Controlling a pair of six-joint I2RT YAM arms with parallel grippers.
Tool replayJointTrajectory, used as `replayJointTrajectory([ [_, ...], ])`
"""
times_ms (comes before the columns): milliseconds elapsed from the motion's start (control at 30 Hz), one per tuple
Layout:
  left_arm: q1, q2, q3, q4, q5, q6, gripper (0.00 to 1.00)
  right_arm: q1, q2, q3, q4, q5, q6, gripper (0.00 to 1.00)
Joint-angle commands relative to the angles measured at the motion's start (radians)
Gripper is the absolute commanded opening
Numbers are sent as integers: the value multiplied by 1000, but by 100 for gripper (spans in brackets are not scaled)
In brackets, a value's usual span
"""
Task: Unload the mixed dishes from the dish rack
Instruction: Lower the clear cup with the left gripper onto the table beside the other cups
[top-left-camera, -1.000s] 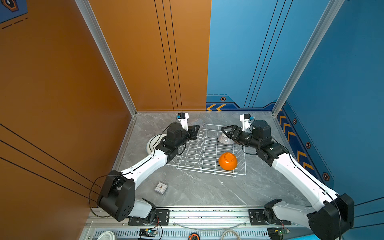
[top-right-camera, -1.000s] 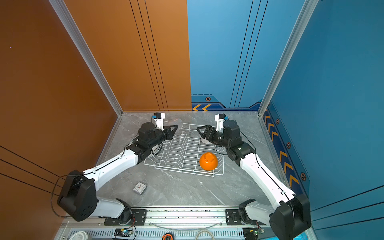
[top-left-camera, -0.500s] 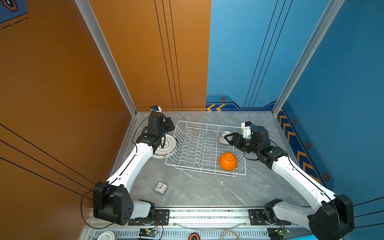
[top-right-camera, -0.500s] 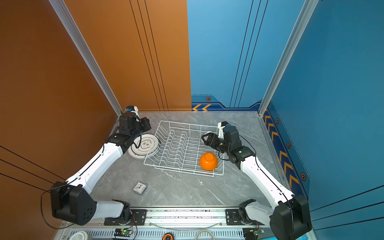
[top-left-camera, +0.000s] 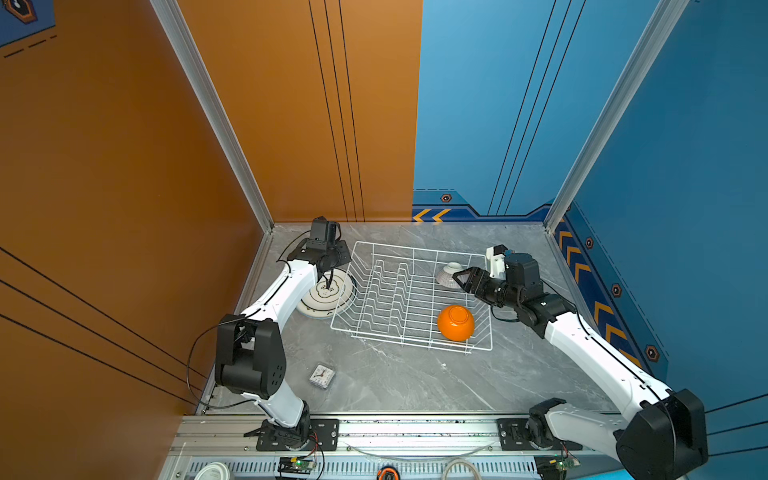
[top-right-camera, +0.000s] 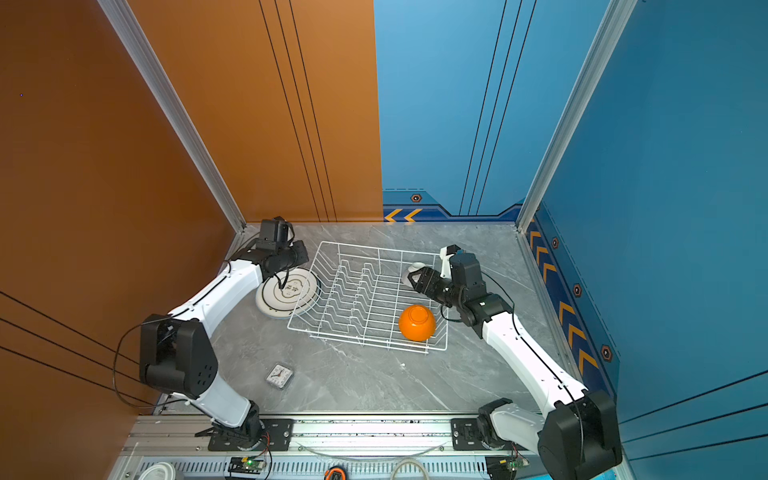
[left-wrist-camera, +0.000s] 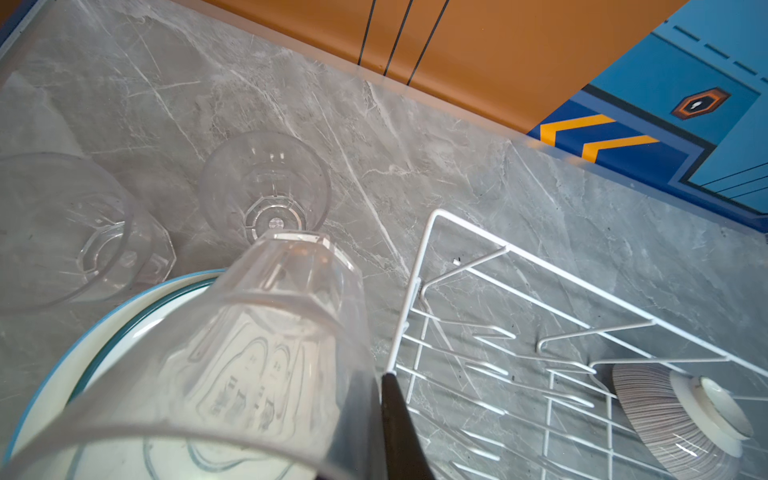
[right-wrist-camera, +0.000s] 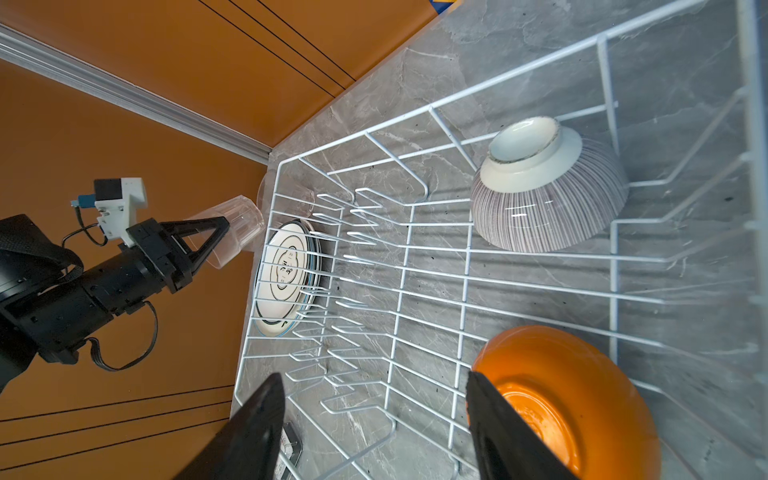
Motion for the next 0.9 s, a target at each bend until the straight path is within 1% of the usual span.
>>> replayJointTrajectory([
  [0,-10,30,56,-38,21,36,0,-13,-26,-19,-38,-20,-27,70],
  [300,-65,121,160,-96,57,48,0,-33,-22,-25,-39,-37,-30,70],
  [633,-152,194,252,-131,94,45,0,-55,-30,-32,-45,-51,-34,70],
  [733,-152,226,297,-167,70,52,0,-63,-41,-32,-52,-52,-36,70],
  [867,-126,280,370,-223,58,66,0,-69,-58,-30,-79,-37,-56,70],
])
